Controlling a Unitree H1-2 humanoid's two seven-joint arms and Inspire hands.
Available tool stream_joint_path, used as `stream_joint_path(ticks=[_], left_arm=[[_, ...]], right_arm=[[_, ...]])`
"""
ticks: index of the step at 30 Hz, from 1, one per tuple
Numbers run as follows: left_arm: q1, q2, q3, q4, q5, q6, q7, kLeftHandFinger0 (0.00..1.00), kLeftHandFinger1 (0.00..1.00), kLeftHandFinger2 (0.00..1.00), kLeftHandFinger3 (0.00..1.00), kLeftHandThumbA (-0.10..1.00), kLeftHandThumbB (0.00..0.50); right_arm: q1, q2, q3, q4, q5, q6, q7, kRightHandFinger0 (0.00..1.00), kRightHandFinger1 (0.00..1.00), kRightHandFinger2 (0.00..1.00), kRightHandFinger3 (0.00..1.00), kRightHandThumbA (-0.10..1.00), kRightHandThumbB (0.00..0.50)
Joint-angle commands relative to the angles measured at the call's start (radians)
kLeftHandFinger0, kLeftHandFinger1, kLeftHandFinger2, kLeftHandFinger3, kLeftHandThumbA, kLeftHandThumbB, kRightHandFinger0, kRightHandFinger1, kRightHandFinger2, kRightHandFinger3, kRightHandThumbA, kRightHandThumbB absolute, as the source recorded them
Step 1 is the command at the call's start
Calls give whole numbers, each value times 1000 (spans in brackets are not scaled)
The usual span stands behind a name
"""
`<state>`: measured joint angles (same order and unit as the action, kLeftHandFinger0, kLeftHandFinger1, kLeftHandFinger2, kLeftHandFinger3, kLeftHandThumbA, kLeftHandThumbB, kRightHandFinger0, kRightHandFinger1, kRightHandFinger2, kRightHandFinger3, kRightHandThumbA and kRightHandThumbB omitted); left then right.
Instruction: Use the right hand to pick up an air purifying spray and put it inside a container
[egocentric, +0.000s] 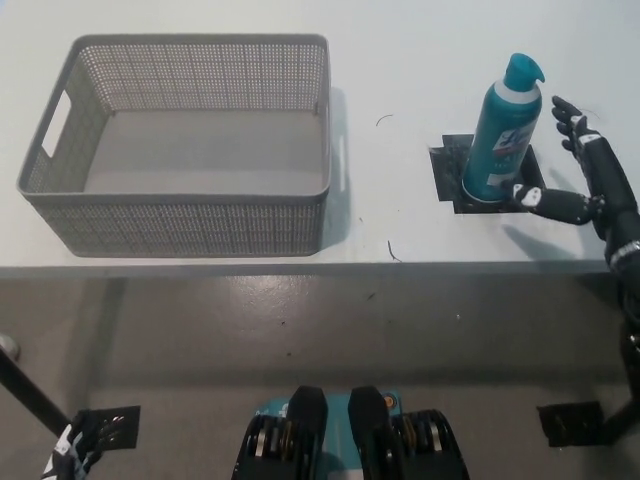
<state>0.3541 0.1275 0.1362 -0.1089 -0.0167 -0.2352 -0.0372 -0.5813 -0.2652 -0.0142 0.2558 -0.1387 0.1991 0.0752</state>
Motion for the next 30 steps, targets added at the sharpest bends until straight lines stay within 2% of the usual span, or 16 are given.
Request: stream_joint_path(ticks=[1, 2, 9, 17, 20, 23, 27, 28, 29, 30], left_arm=[[25, 22, 17, -41, 5, -21, 4, 1000, 1000, 1000, 1000, 1000, 448], [28, 21, 17, -43, 1, -20, 2, 1000, 1000, 1000, 1000, 1000, 453], [29, 29, 30, -56, -4, -17, -5, 1000, 1000, 1000, 1000, 1000, 461], [24, 32, 35, -65, 2, -13, -4, 1000, 1000, 1000, 1000, 1000, 385], [26, 33, 33, -77, 10, -5, -4, 1000, 1000, 1000, 1000, 1000, 327], [24, 31, 32, -72, 8, -20, -3, 1000, 1000, 1000, 1000, 1000, 351], [24, 39, 29, -73, 11, -5, -9, 1000, 1000, 1000, 1000, 1000, 351], [23, 36, 26, -75, 14, -6, -8, 1000, 1000, 1000, 1000, 1000, 347], [21, 36, 25, -75, 12, -14, -9, 1000, 1000, 1000, 1000, 1000, 329], [20, 36, 25, -72, 13, -24, -8, 1000, 1000, 1000, 1000, 1000, 314]], right_arm=[[-114, 14, -16, 92, 46, -62, 4, 1000, 1000, 1000, 1000, 945, 500], [-133, 17, -14, 113, 40, -53, -4, 1000, 1000, 1000, 1000, 999, 500], [-258, 31, 0, 313, 22, -131, -26, 1000, 1000, 1000, 1000, 1000, 500], [-341, 37, -31, 468, 62, -165, -17, 1000, 1000, 1000, 1000, 1000, 500], [-371, 43, -44, 504, 79, -160, -16, 1000, 1000, 1000, 1000, 1000, 500], [-390, 55, -65, 537, 103, -169, -23, 1000, 1000, 1000, 1000, 999, 500], [-401, 74, -86, 594, 112, -192, -54, 1000, 1000, 1000, 1000, 987, 500], [-397, 78, -88, 593, 102, -197, -80, 1000, 1000, 1000, 1000, 929, 500], [-392, 90, -107, 592, 117, -222, -101, 1000, 1000, 1000, 1000, 720, 500], [-378, 106, -120, 578, 113, -255, -150, 1000, 1000, 1000, 1000, 520, 453]])
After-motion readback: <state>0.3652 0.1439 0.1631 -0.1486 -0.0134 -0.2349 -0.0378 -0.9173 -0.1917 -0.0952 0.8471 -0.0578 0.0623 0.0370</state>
